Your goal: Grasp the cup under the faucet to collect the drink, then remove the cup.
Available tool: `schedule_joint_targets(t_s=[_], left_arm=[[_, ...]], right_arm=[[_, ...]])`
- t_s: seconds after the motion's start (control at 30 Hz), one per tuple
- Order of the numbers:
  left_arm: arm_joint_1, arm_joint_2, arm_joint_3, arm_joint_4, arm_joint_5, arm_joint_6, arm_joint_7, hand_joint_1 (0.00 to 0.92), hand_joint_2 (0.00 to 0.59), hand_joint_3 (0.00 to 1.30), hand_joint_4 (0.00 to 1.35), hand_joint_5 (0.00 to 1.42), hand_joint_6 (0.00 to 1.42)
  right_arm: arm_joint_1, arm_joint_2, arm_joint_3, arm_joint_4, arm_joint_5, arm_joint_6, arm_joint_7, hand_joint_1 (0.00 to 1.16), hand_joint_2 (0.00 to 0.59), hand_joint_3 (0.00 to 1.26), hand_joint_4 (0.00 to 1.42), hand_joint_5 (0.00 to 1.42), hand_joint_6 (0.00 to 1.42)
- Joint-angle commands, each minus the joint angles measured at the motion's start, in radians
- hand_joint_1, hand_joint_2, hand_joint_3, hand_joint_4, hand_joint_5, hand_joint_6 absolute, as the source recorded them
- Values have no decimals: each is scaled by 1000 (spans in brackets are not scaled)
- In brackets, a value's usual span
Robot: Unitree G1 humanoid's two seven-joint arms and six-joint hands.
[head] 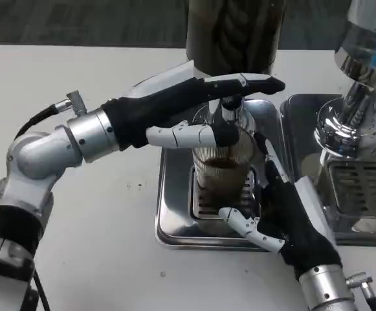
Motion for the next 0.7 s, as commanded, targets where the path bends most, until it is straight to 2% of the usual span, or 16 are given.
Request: schedule_joint_targets(t_s=[0.03,0.43,0.7], left_arm=[[44,21,-23,26,53,48,-28,0,63,179,104,93,24],[52,17,-2,28,21,58,-45,0,62,179,113,93,33],[54,-15,66,17,-103,121,-121,0,61,187,123,115,51]], right_arm=[[-30,3,-3,31,15,-6,7,593,231,0,0,0,18],[-71,13,-1,89,31,-19,8,589,233,0,0,0,7],[-78,11,1,102,35,-27,5,588,233,0,0,0,10]])
